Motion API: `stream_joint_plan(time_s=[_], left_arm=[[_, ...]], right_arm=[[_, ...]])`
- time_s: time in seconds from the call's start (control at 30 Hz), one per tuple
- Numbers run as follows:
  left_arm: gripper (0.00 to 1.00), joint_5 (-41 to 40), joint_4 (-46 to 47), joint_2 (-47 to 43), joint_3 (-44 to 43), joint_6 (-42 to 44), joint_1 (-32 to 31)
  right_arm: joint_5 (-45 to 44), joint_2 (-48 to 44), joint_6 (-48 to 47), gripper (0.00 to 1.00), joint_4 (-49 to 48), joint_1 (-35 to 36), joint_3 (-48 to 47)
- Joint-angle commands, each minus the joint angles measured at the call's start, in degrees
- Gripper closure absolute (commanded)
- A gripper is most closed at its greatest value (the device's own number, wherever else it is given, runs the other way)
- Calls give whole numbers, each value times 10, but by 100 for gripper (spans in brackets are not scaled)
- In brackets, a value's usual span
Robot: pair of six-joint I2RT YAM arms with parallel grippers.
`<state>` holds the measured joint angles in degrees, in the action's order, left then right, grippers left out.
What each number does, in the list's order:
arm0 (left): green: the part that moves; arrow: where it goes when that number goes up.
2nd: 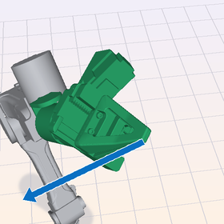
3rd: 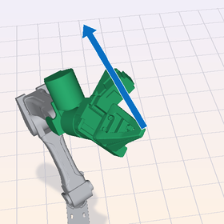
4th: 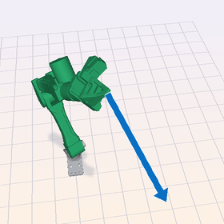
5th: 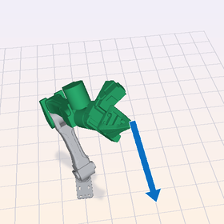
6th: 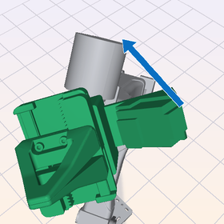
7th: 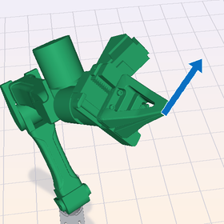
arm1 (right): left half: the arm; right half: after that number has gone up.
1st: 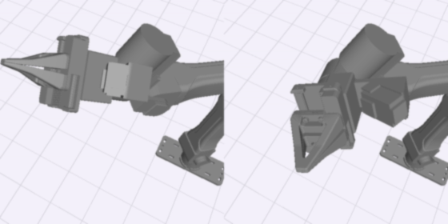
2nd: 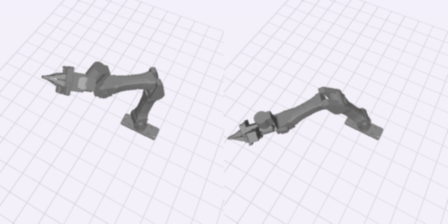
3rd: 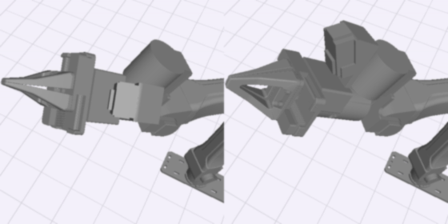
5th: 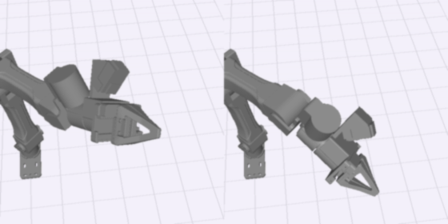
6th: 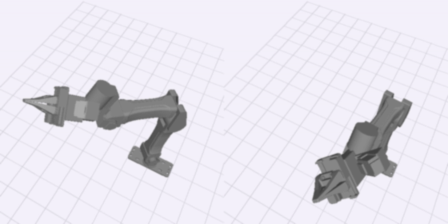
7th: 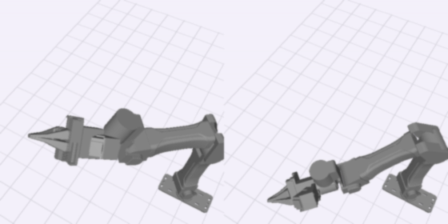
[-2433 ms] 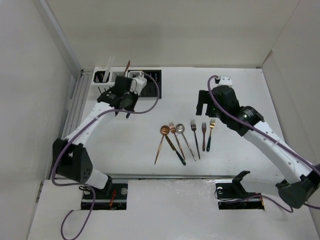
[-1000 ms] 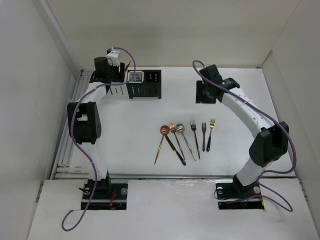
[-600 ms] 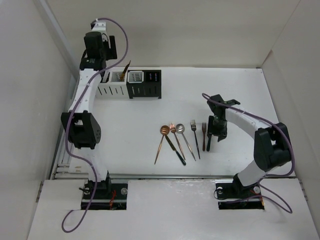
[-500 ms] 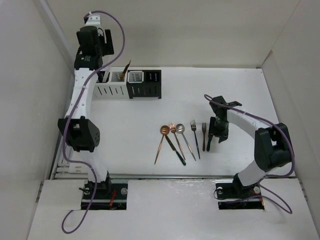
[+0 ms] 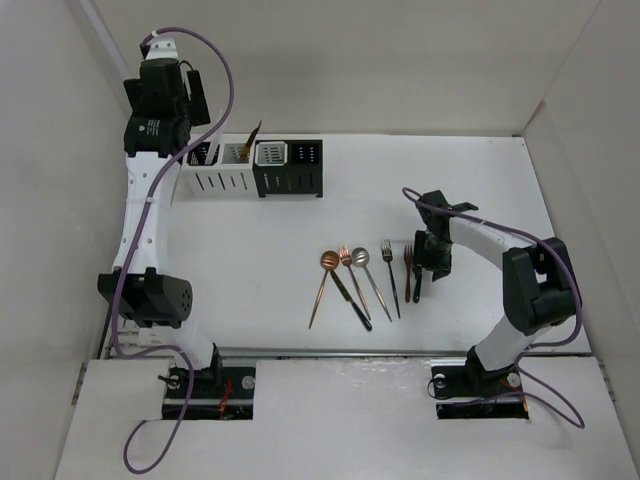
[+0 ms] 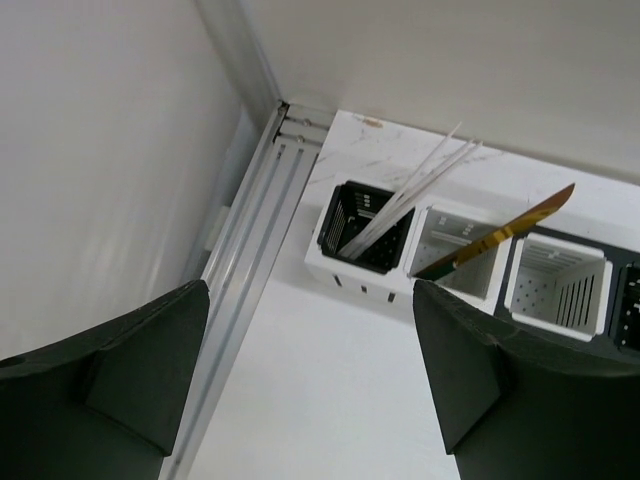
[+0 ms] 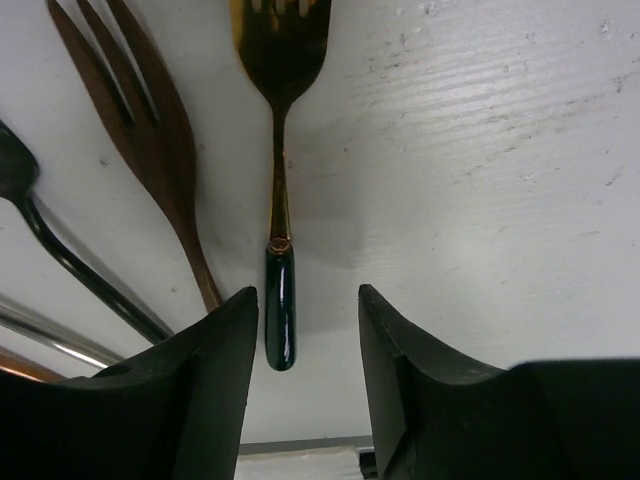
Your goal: Sort the eating utensils into containers
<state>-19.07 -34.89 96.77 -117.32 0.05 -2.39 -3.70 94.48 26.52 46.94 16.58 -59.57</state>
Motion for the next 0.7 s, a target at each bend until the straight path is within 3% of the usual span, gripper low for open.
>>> stream_joint_plan(time_s=[0.0,0.23,0.3,0.4,0.57,0.67], left_arm=[[19,-15,-10,-45,18,-10,1],[18,-15,-4,-77,46,-5,25],[18,-15,-4,-90,53,-5,32],[18,-15,-4,-97,59,-5,32],[18,0,-4,-108,70,-5,32],[18,0,-4,-108,70,-5,38]], right_arm=[[-18,-1,-2,50,-4,-8,9],[2,41,-21,66,-21,6,7],[2,55,-27,84,-21,6,7],[-15,72,-27,100,-21,0,2],[-81,51,-32,100,13,-5,-33],[-172,-12,-26,100,61,8,-121]])
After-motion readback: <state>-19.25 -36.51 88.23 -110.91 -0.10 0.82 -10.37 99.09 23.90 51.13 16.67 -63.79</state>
